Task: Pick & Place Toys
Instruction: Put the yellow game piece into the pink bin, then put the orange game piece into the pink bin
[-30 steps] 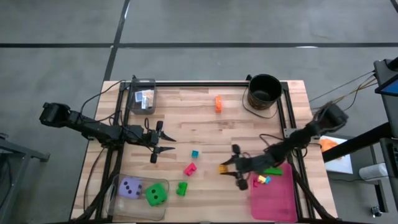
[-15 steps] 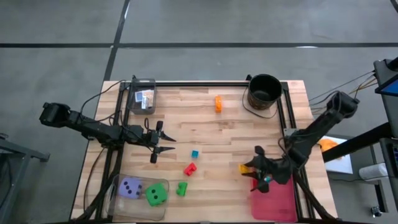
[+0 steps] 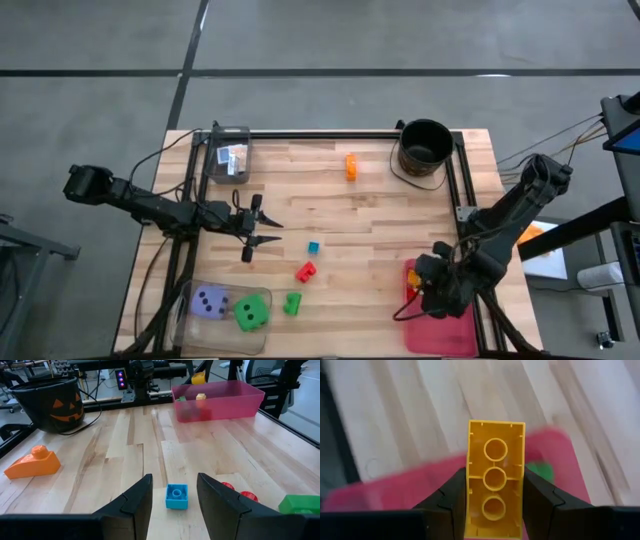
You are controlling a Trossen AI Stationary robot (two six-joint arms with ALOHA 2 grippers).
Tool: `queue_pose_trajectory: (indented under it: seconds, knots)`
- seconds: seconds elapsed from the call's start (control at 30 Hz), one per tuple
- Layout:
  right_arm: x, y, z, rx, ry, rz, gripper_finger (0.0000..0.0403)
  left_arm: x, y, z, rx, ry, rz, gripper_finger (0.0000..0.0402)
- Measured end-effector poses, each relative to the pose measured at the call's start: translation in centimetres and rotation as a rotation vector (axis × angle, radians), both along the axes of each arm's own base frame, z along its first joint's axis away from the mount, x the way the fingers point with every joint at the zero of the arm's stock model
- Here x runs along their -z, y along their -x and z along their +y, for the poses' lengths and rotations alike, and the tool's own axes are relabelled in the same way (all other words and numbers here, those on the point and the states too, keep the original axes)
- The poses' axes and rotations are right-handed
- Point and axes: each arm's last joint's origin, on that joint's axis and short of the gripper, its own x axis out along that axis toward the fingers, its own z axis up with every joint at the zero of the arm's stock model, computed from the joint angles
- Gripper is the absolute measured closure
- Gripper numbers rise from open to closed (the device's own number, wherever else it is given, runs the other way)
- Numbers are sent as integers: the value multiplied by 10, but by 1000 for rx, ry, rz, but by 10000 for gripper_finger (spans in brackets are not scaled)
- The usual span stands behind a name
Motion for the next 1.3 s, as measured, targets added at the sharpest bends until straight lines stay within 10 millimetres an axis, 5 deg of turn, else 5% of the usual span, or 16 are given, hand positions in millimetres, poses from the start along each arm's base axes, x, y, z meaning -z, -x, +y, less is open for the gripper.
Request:
queue_pose_trajectory:
  seconds: [0.43, 0.63, 0.87, 1.17, 1.3]
  knots:
    - [43, -5, 17, 104, 128, 434, 270, 0, 0, 0, 0, 0, 0, 244]
    - [53, -5, 17, 146, 185, 477, 156, -1, 0, 0, 0, 0, -6, 244]
    - [38, -1, 12, 238, 178, 457, 74, -1, 0, 0, -2, 0, -7, 244]
    - [6, -9, 14, 210, 259, 104, 68, -1, 0, 0, -3, 0, -9, 244]
    - [4, -8, 15, 194, 255, 105, 68, -1, 0, 0, -3, 0, -11, 244]
